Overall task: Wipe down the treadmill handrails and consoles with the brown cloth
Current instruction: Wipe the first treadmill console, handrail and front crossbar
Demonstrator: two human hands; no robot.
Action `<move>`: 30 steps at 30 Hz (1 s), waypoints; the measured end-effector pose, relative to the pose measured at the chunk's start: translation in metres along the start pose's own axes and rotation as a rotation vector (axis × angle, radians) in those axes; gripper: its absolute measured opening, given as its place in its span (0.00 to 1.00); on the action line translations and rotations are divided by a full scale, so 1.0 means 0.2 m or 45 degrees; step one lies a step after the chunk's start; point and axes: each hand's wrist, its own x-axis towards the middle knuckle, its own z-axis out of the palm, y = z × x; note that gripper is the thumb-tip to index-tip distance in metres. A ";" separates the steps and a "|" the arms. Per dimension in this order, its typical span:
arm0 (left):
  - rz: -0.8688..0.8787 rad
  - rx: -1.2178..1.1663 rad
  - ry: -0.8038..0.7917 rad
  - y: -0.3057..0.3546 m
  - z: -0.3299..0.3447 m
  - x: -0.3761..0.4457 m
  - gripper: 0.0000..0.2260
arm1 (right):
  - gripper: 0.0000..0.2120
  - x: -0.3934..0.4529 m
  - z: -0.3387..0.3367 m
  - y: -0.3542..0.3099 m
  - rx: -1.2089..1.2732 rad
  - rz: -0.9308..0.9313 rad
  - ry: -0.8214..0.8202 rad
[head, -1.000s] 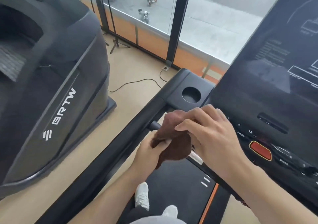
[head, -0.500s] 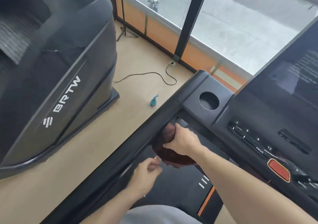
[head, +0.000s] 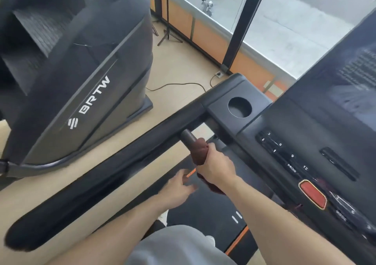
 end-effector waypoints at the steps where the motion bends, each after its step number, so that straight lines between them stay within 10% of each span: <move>1: 0.010 -0.025 0.020 0.01 0.06 -0.02 0.32 | 0.22 -0.04 0.02 0.06 -0.002 0.003 0.017; 12: 0.145 -0.289 0.157 0.06 0.59 -0.20 0.26 | 0.23 -0.40 -0.06 0.68 0.196 -0.064 -0.461; 19: 0.179 -0.511 0.342 -0.01 0.46 -0.21 0.22 | 0.17 -0.32 0.09 0.44 -0.094 -0.190 0.152; 30: 0.217 -0.807 0.552 -0.01 0.05 -0.09 0.16 | 0.25 0.12 0.09 -0.06 -0.018 -0.311 0.275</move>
